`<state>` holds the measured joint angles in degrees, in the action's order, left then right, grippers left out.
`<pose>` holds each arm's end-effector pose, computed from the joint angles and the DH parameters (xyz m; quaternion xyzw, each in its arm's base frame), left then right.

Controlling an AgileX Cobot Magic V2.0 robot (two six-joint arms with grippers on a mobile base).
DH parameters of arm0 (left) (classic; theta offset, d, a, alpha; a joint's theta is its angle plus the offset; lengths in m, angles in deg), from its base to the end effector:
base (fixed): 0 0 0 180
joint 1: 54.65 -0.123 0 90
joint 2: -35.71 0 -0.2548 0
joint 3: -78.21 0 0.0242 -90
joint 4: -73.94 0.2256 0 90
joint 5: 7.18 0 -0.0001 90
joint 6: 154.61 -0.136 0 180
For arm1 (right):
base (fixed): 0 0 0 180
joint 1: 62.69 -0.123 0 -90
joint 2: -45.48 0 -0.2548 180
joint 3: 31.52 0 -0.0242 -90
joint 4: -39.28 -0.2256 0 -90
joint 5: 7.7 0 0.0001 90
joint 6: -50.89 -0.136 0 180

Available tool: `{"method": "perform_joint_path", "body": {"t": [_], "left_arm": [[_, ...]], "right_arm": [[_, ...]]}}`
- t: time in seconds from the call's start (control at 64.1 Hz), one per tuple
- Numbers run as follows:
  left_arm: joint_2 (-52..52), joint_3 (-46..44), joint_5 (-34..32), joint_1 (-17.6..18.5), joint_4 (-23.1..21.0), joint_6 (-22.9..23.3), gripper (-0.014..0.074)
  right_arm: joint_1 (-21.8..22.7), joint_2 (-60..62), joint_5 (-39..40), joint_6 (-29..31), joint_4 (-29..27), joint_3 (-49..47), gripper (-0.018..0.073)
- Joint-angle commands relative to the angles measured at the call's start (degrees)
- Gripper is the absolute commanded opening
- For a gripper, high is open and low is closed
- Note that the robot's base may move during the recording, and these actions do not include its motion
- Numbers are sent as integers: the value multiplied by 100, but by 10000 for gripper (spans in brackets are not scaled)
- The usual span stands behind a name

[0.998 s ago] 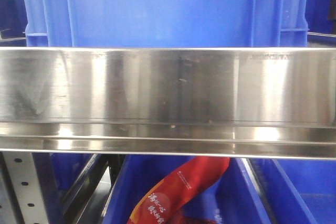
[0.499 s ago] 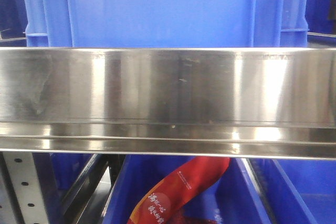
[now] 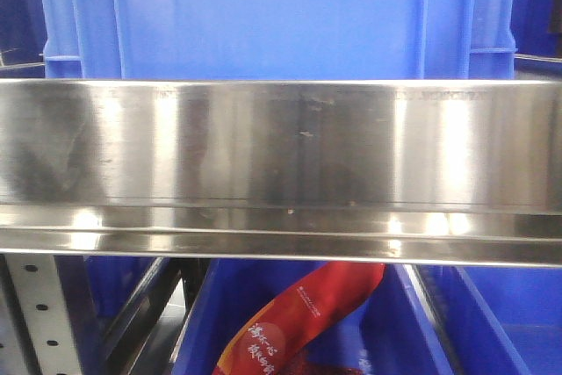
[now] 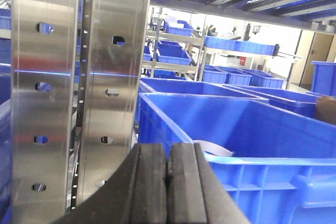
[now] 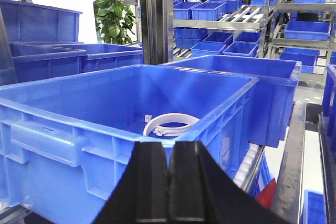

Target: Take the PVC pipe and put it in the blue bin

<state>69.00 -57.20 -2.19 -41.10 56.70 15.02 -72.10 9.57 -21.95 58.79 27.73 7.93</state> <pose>0.1327 -0.0356 0.3512 0.0485 0.6585 -0.1411 0.7376 0.1386 0.0298 0.3544 -0.0549 0.7008 0.0959 0.7047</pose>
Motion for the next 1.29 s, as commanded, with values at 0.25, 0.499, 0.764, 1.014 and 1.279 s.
{"method": "perform_joint_path", "body": {"t": [0.25, 0.499, 0.764, 1.014, 1.279], "left_arm": [[-30, 11, -5, -19, -46, 46, -111], [-30, 11, -5, -19, -46, 46, -111], [-30, 11, -5, -19, -46, 46, -111], [-30, 11, -5, -19, -46, 46, -111], [-30, 11, -5, -19, -46, 46, -111]], "right_arm": [[35, 32, 147, -1, -14, 27, -162], [35, 68, 316, -1, 364, 168, -162], [509, 1272, 788, -790, 1100, 1746, -162], [1619, 2657, 1089, -790, 1100, 3203, -162], [2172, 2720, 1647, -790, 1088, 3684, -162]]}}
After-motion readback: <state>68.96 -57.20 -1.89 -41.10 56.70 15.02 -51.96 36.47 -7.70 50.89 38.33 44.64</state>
